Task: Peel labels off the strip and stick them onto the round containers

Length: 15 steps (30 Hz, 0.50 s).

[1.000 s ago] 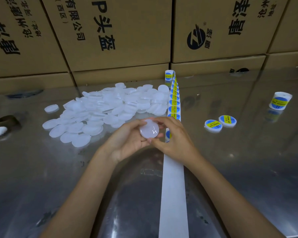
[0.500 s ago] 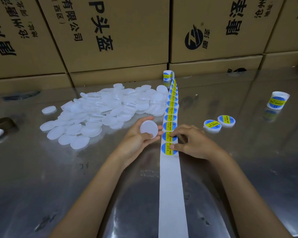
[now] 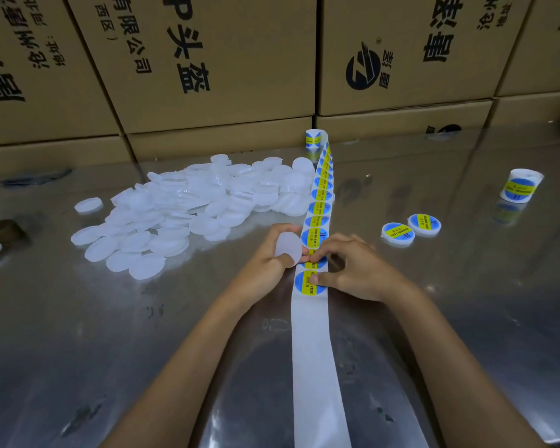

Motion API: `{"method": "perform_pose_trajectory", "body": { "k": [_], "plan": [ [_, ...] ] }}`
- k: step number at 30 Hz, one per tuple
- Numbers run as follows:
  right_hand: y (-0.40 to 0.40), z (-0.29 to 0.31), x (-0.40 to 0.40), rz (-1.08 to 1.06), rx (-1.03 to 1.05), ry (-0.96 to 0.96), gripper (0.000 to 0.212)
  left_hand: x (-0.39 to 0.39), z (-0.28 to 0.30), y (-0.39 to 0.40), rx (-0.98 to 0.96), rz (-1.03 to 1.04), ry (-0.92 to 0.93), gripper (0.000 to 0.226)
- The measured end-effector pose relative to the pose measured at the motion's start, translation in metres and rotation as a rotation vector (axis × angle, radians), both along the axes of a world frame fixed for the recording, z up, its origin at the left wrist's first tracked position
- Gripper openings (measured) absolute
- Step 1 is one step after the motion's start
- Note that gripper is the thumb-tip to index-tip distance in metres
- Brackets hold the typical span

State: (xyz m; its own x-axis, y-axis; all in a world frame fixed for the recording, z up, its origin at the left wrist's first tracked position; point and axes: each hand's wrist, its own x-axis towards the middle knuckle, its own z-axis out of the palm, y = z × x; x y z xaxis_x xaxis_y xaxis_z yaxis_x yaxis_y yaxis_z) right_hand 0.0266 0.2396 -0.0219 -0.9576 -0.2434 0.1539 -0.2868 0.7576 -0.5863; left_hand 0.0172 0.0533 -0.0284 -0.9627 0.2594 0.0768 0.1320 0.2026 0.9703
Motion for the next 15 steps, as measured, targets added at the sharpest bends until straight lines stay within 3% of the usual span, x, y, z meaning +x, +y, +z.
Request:
{"method": "perform_pose_trajectory", "body": {
  "k": [5, 9, 15],
  "plan": [
    [-0.0051, -0.002, -0.0008, -0.029, -0.029, 0.05, 0.014, -0.0015, 0.0016, -0.003, -0.011, 0.042, -0.071, 0.05],
    [-0.0058, -0.0026, -0.001, -0.012, -0.109, 0.079, 0.015, -0.0025, 0.0029, -0.0045, -0.023, 0.038, -0.08, 0.047],
    [-0.0079, 0.0064, 0.0022, 0.017, -0.474, -0.013, 0.021, -0.003, 0.0061, -0.0037, 0.033, 0.058, -0.128, 0.044]
  ]
}}
